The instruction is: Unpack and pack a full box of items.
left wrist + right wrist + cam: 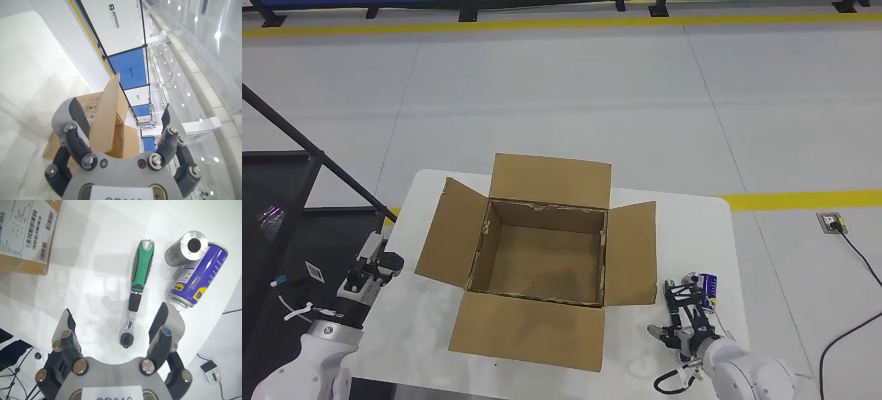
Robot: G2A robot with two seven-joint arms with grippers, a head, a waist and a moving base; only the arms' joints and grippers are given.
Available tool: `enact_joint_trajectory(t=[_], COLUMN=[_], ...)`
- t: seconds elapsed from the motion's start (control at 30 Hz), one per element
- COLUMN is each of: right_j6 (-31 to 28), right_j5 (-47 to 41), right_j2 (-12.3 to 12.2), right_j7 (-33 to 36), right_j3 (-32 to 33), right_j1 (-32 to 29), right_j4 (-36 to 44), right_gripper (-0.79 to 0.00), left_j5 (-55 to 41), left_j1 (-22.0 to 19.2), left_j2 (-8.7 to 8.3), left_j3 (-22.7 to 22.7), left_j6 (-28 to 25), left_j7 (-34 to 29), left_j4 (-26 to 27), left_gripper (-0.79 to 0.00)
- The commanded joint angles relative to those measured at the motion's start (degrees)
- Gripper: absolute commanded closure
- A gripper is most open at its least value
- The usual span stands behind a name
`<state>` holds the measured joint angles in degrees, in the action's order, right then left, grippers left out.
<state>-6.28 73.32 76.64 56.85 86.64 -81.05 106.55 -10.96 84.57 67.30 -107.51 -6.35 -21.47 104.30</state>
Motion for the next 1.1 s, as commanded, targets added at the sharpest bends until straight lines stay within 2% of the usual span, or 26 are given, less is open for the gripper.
enact_joint_trajectory(t=[0.0, 0.13, 0.4, 1.07], right_j6=[-0.91, -2.06, 1.87, 3.25], right_j5=[-0.16, -0.18, 1.5, 2.28], right_j2=[-0.17, -0.45, -0.58, -1.07], right_j7=[1.05, 3.92, 8.46, 11.14], right_j3=[0.24, 0.06, -1.38, -3.96], right_j1=[0.73, 2.73, 6.3, 11.34], right_j4=[-1.12, -3.6, -6.67, -12.92], right_gripper=[-0.431, -0.382, -0.311, -0.228], left_j5=[0.04, -0.18, -0.37, -0.29], left_j1=[-0.23, -0.56, -1.06, -2.44], left_j2=[-0.04, -0.08, -0.16, -0.4], left_j3=[0.04, 0.39, 0.8, 0.94], left_j6=[0.17, -0.09, -0.25, 0.7], left_j7=[-0.11, -0.44, -0.44, 0.59], left_j4=[-0.18, -0.32, -0.96, -2.63], left_gripper=[-0.785, -0.785, -0.785, -0.785])
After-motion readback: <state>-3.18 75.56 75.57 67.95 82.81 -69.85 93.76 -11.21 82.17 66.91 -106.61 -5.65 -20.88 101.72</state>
